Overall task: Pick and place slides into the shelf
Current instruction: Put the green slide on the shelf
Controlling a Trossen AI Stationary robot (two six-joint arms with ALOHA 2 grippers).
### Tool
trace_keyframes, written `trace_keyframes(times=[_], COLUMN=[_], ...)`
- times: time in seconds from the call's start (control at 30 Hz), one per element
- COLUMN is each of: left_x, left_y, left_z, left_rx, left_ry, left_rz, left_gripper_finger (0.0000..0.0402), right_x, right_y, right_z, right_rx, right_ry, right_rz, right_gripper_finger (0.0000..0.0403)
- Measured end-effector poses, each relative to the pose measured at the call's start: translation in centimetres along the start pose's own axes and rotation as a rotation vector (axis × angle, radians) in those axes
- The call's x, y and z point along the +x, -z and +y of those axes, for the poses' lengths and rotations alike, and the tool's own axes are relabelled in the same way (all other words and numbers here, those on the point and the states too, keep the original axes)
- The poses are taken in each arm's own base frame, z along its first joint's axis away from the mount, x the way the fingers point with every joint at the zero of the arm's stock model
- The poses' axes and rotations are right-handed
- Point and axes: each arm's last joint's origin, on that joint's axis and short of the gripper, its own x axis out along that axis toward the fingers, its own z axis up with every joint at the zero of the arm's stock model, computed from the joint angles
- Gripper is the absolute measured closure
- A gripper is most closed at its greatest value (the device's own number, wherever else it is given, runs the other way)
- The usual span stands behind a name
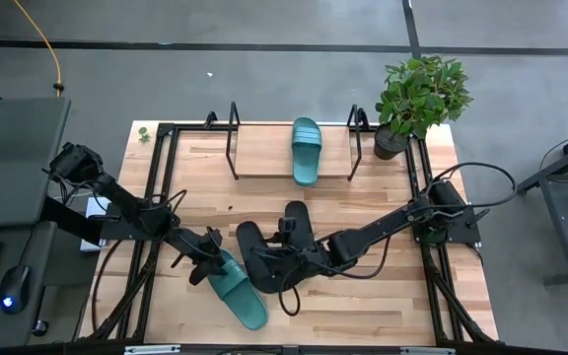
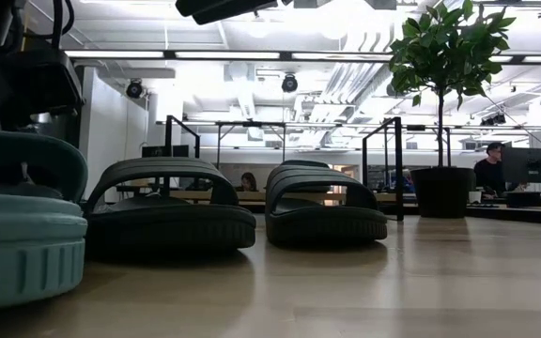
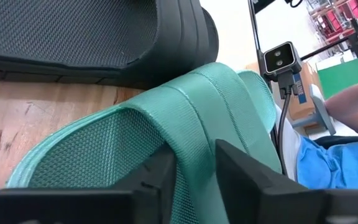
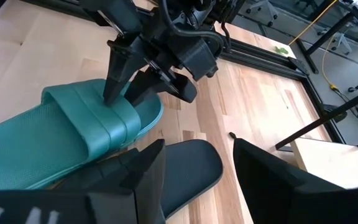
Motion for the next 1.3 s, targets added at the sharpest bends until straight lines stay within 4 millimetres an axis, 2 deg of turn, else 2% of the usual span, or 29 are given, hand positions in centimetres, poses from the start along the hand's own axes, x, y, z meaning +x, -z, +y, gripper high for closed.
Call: trace_keyframes(times=[0.27, 0.47, 0.67, 0.83, 1.1, 1.3], left_x=[0.0, 0.0, -0.1, -0.1, -0.2, -0.4], left_y=[0.0, -0.2, -0.5, -0.6, -0.8, -2.0], left_z=[-0.1, -0.3, -0.9, -1.1, -1.4, -2.9], left_rx=[0.021, 0.028, 0.059, 0.061, 0.066, 0.113], left_ry=[0.017, 0.043, 0.118, 0.143, 0.171, 0.242], left_rz=[0.011, -0.006, -0.024, -0.028, -0.034, -0.065], left_gripper_finger=[0.0393, 0.0379, 0.0396, 0.0386, 0.0396, 0.0392], right_x=[0.0, 0.0, 0.0, 0.0, -1.2, -2.7], right_y=[0.0, 0.0, 0.0, 0.0, -0.3, -1.2], right_z=[0.0, 0.0, 0.0, 0.1, 1.6, 3.1], right_rx=[0.000, 0.000, -0.003, -0.013, -0.165, -0.292], right_ry=[0.000, 0.000, 0.000, -0.001, 0.053, 0.133], right_rz=[0.000, 0.000, 0.000, -0.001, -0.030, -0.108], right_gripper_finger=[0.0221, 0.0221, 0.0221, 0.0221, 0.0221, 0.0221])
